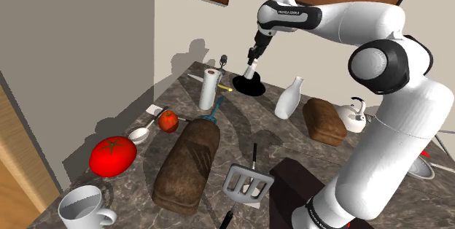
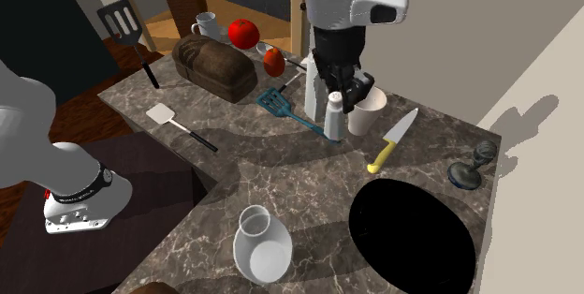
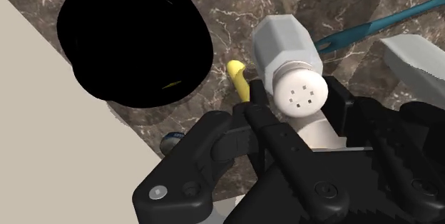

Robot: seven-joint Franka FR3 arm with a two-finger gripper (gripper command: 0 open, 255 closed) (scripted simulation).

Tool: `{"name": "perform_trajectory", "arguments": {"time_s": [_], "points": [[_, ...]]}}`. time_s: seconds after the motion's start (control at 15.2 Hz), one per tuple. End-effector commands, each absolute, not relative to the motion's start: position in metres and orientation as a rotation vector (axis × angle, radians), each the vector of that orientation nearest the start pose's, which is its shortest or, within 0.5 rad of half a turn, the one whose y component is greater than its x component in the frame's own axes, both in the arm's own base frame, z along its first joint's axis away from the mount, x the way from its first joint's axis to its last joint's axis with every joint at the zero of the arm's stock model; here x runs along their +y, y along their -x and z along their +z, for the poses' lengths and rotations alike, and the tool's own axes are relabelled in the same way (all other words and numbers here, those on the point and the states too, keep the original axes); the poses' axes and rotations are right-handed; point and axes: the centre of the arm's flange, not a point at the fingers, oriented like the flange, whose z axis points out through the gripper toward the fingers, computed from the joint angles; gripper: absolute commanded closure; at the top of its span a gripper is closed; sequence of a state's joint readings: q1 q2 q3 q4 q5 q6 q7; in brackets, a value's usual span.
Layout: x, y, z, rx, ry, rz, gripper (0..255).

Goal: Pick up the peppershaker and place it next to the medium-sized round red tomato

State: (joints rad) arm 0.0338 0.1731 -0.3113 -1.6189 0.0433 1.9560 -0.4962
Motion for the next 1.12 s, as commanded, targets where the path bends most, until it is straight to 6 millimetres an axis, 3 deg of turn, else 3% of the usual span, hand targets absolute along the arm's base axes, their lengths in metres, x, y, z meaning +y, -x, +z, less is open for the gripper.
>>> {"name": "perform_trajectory", "arguments": {"time_s": [0.0,1.06], "points": [[-0.133,-0.606,0.541,-0.341,3.189,-0.25,255],[0.07,-0.546,0.542,-0.341,3.189,-0.25,255]]}}
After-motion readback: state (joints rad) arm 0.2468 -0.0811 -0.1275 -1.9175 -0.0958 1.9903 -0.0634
